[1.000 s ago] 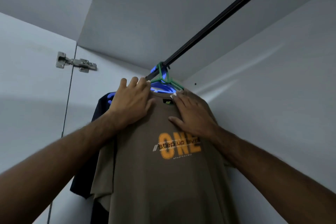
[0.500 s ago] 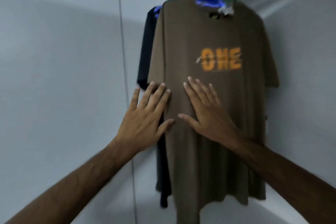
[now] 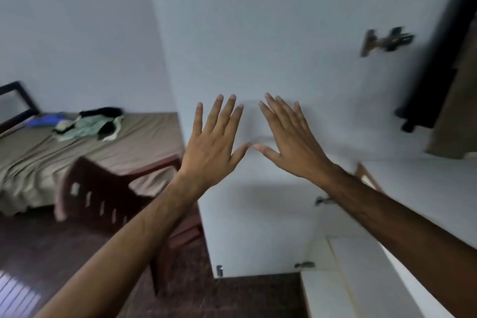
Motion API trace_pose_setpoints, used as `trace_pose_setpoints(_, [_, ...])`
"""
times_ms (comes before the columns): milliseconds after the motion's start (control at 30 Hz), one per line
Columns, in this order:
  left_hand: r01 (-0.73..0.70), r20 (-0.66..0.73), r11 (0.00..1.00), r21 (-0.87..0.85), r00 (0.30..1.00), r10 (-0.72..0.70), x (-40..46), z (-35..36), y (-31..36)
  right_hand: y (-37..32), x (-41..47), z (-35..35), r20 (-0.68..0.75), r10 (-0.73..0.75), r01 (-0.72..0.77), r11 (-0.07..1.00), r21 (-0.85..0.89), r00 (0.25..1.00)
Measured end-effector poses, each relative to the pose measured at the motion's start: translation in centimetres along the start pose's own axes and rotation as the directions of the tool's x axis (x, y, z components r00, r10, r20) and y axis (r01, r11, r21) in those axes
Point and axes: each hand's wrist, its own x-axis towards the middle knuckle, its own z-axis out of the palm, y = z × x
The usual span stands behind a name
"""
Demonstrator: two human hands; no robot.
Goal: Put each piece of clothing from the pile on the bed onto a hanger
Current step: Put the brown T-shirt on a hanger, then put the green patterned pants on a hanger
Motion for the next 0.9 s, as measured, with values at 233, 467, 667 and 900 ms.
trace_pose_setpoints(233, [0.204, 0.14, 0.972, 0.118, 0.965, -0.22, -14.1, 0.9, -12.6, -16.2, 4.7, 8.9, 0.071, -0.179, 0.164, 0.971, 0.175, 0.981])
trace_pose_setpoints(467, [0.259, 0.172, 0.94, 0.224, 0.938, -0.299, -20.7, 3.3, -25.3, -27.7, 12.5, 17.7, 0.098, -0.265, 0.229, 0.932, 0.28, 0.959])
trace_pose_setpoints(667, [0.28, 0.246, 0.916, 0.286, 0.903, -0.353, -21.9, 7.1, -37.2, -34.4, 22.2, 25.0, 0.127, -0.251, 0.195, 0.918, 0.345, 0.96])
trace_pose_setpoints(900, [0.339, 0.243, 0.893, 0.297, 0.877, -0.414, -23.8, 11.6, -50.7, -41.8, 32.3, 32.8, 0.188, -0.299, 0.212, 0.901, 0.379, 0.936])
